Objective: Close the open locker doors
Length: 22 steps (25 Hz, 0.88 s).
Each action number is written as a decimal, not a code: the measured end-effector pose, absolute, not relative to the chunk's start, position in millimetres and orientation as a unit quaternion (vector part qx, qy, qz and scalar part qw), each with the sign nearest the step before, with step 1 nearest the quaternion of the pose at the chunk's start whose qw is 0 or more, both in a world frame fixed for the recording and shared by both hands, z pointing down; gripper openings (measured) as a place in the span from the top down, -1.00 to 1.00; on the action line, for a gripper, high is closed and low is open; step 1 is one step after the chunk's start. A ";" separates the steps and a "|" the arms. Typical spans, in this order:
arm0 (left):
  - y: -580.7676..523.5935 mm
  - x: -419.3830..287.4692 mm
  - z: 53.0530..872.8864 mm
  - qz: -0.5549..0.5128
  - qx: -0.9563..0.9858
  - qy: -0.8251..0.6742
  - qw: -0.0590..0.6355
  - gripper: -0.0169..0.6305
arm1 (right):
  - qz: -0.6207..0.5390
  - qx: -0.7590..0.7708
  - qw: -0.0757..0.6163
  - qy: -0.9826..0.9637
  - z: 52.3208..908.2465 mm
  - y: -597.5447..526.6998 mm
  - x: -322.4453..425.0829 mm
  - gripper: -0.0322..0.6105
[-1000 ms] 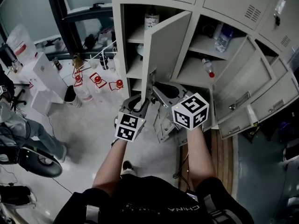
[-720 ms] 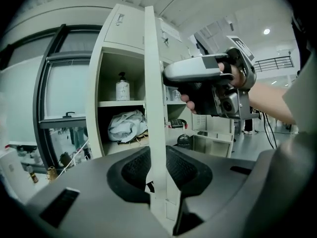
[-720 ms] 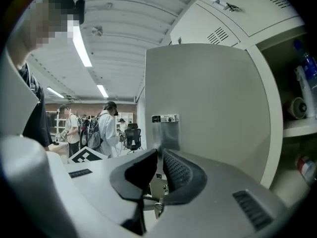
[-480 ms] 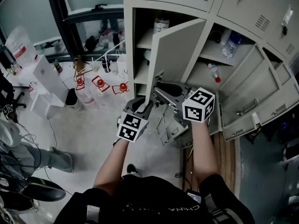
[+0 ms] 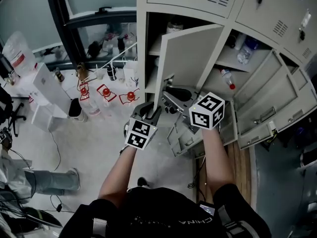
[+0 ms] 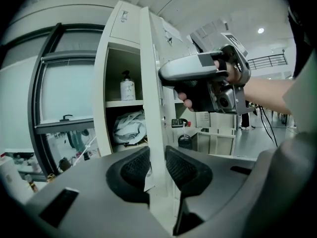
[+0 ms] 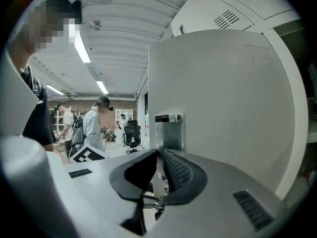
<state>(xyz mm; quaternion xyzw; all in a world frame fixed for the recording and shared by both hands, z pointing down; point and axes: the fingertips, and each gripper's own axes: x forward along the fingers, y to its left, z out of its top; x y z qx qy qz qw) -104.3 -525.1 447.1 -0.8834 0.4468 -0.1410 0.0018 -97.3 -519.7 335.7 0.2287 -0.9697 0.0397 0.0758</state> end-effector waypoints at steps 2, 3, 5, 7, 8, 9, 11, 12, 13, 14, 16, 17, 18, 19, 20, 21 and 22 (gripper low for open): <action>-528.3 -111.1 445.9 -0.141 -0.883 0.447 0.008 0.63 | 0.040 0.240 0.076 -0.967 335.4 -524.7 -101.8 0.72; -529.5 -115.0 445.2 -0.140 -0.883 0.448 0.010 0.63 | 0.040 0.246 0.075 -0.965 335.2 -527.2 -104.3 0.72; -531.5 -123.8 444.4 -0.138 -0.884 0.447 0.014 0.63 | 0.041 0.261 0.073 -0.962 334.6 -533.0 -109.4 0.72; -533.2 -132.5 444.5 -0.138 -0.885 0.444 0.016 0.63 | 0.040 0.279 0.071 -0.957 334.5 -540.3 -114.7 0.72; -533.9 -136.6 444.6 -0.137 -0.886 0.442 0.017 0.63 | 0.040 0.288 0.070 -0.954 334.8 -544.1 -117.1 0.72; -534.3 -140.6 444.7 -0.136 -0.887 0.440 0.018 0.63 | 0.039 0.297 0.069 -0.952 335.1 -547.9 -119.7 0.72; -535.5 -148.5 444.1 -0.136 -0.889 0.437 0.021 0.63 | 0.042 0.313 0.063 -0.947 335.2 -555.7 -125.2 0.72; -536.1 -151.8 443.6 -0.135 -0.889 0.436 0.023 0.63 | 0.045 0.319 0.058 -0.945 335.0 -559.6 -127.9 0.72; -536.9 -154.4 443.0 -0.135 -0.890 0.435 0.025 0.63 | 0.048 0.325 0.055 -0.943 334.8 -563.6 -130.2 0.72; -538.0 -156.0 442.3 -0.133 -0.891 0.434 0.025 0.63 | 0.049 0.330 0.052 -0.941 334.6 -567.7 -132.3 0.72; -540.1 -157.3 440.2 -0.129 -0.892 0.432 0.026 0.63 | 0.050 0.338 0.051 -0.939 334.6 -575.9 -135.7 0.72; -541.1 -157.5 438.8 -0.127 -0.893 0.431 0.027 0.63 | 0.051 0.340 0.050 -0.938 334.8 -580.0 -137.3 0.72; -542.4 -157.7 437.3 -0.126 -0.893 0.430 0.030 0.63 | 0.051 0.343 0.050 -0.937 335.1 -584.1 -139.0 0.72; -544.3 -158.2 435.6 -0.125 -0.893 0.430 0.034 0.63 | 0.050 0.345 0.048 -0.936 335.1 -588.4 -140.7 0.72; -546.8 -158.7 433.6 -0.124 -0.893 0.431 0.038 0.63 | 0.049 0.349 0.046 -0.935 335.0 -593.1 -142.4 0.72; -549.9 -159.2 431.7 -0.124 -0.893 0.432 0.043 0.63 | 0.048 0.353 0.043 -0.934 334.8 -597.9 -143.7 0.72; -553.4 -159.5 430.1 -0.123 -0.892 0.433 0.046 0.63 | 0.046 0.356 0.041 -0.932 334.6 -602.7 -144.8 0.72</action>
